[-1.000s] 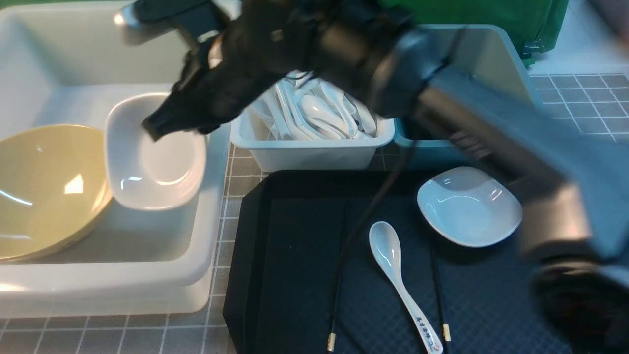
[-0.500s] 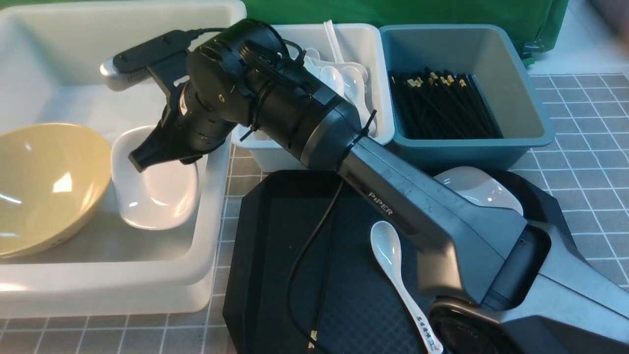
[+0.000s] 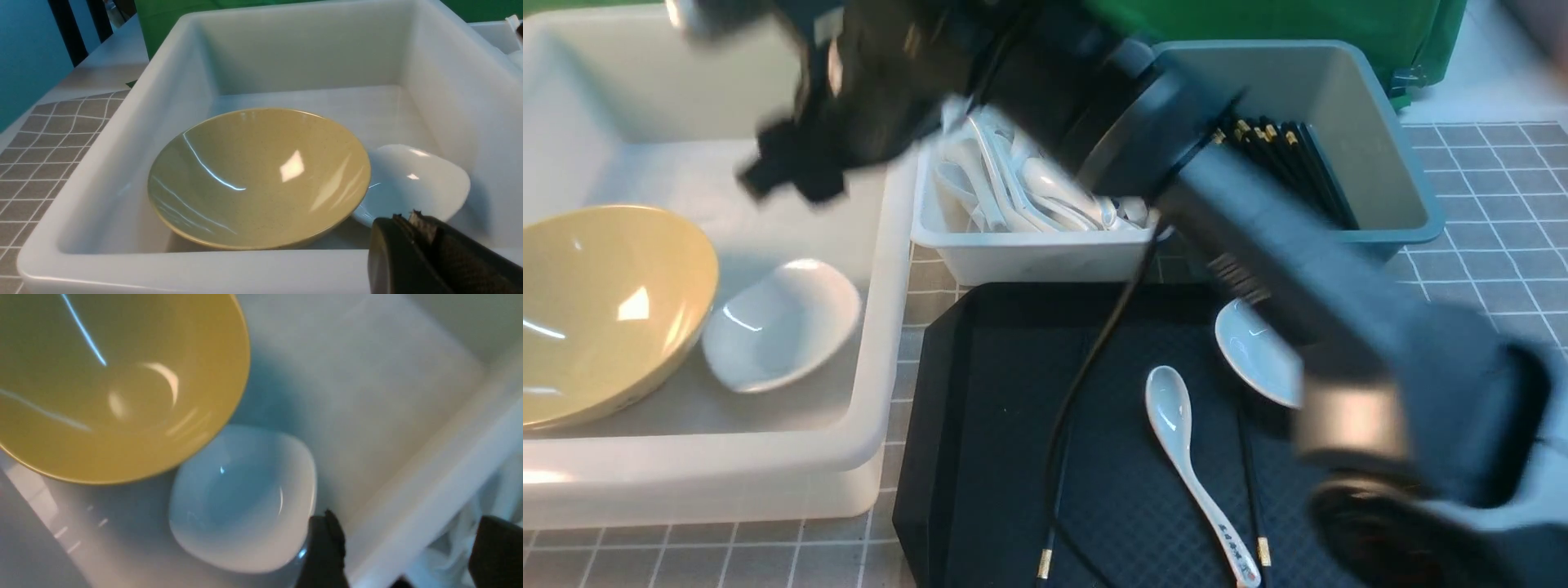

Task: On grey table put chopsticks spoon bowls plates into blue grey white boxes.
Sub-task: 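Reach for and grasp the small white dish on the black tray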

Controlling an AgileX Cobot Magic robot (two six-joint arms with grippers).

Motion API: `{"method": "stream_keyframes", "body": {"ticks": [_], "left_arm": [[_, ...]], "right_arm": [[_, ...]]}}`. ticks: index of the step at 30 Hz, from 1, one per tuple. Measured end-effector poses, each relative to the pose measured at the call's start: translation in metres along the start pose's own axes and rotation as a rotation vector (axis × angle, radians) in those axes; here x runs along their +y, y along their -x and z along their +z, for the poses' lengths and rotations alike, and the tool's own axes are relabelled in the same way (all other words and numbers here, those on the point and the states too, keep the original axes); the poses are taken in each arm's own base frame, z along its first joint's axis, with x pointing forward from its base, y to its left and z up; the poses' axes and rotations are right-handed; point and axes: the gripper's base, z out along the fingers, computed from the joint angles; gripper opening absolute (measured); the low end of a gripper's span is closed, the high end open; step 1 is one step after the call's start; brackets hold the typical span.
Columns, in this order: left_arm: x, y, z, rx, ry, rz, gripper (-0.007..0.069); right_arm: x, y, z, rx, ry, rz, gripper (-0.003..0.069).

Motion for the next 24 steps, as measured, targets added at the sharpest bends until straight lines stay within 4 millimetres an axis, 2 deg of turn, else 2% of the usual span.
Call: {"method": "stream_keyframes", "body": {"ticks": [2,3,4,5,6,7,9,10,11,12,13,15,18,20,24], "left_arm": [[0.0,0.0,0.0,0.0,0.0,0.0,-0.0008],[0.0,0.0,0.0,0.0,0.0,0.0,-0.0008],[0.0,0.0,0.0,0.0,0.0,0.0,-0.0008],[0.0,0.0,0.0,0.0,0.0,0.0,-0.0008],[0.0,0.0,0.0,0.0,0.0,0.0,-0.0008],[0.0,0.0,0.0,0.0,0.0,0.0,-0.0008],[0.0,0.0,0.0,0.0,0.0,0.0,-0.0008],[0.0,0.0,0.0,0.0,0.0,0.0,-0.0008],[0.0,0.0,0.0,0.0,0.0,0.0,-0.0008],[0.0,0.0,0.0,0.0,0.0,0.0,-0.0008],[0.0,0.0,0.0,0.0,0.0,0.0,-0.0008],[0.0,0.0,0.0,0.0,0.0,0.0,-0.0008],[0.0,0.0,0.0,0.0,0.0,0.0,-0.0008],[0.0,0.0,0.0,-0.002,-0.001,0.0,-0.0008],[0.0,0.001,0.0,-0.008,-0.002,0.0,-0.0008]], "right_arm": [[-0.017,0.011,-0.036,-0.041,-0.037,-0.002,0.0468],[-0.02,0.013,-0.042,-0.045,-0.046,-0.002,0.0465],[-0.031,0.013,-0.052,-0.043,-0.074,0.005,0.046],[-0.054,0.011,-0.074,-0.021,-0.144,0.014,0.0447],[-0.056,0.008,-0.069,-0.001,-0.148,0.014,0.0445],[-0.075,-0.005,-0.075,0.069,-0.208,0.019,0.0435],[-0.1,-0.037,-0.076,0.211,-0.281,0.038,0.0419],[-0.105,-0.043,-0.08,0.232,-0.293,0.049,0.0414],[-0.124,-0.09,-0.071,0.402,-0.324,0.096,0.0393],[-0.129,-0.095,-0.071,0.418,-0.333,0.107,0.0387],[-0.142,-0.13,-0.067,0.515,-0.341,0.142,0.0369],[-0.169,-0.181,-0.061,0.588,-0.347,0.231,0.0329],[-0.194,-0.234,-0.045,0.554,-0.326,0.362,0.0244],[-0.202,-0.252,-0.036,0.504,-0.311,0.413,0.0186],[-0.203,-0.265,-0.018,0.464,-0.284,0.436,0.0082]]}}
